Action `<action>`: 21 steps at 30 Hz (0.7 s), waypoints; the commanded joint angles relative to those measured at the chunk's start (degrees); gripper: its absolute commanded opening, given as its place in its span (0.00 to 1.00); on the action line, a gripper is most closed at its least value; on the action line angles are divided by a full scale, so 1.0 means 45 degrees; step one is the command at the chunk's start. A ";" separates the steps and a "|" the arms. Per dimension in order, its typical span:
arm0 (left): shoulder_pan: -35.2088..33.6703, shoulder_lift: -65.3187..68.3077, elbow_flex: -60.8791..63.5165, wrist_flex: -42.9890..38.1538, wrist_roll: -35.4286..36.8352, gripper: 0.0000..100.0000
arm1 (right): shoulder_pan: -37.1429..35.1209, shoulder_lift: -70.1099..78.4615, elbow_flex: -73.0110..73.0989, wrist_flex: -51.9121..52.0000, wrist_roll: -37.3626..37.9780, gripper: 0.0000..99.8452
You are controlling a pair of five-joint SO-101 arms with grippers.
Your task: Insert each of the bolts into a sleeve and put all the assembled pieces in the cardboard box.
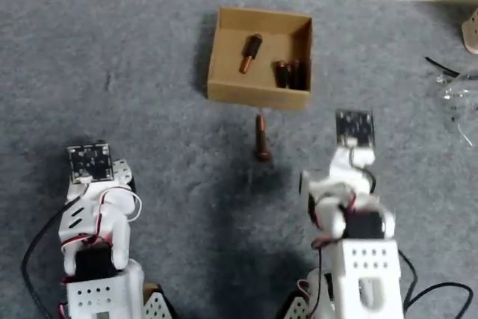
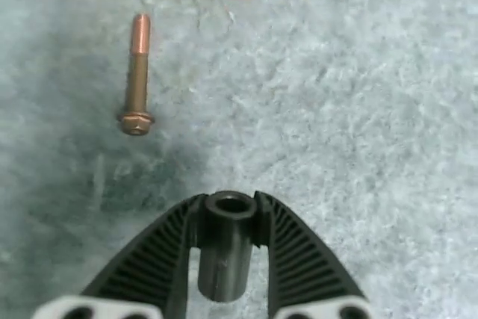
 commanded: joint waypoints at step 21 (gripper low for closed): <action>0.1162 -0.0088 -0.0107 0.1289 0.0059 0.01 | 0.0225 -0.7980 0.5656 -0.1084 0.1582 0.00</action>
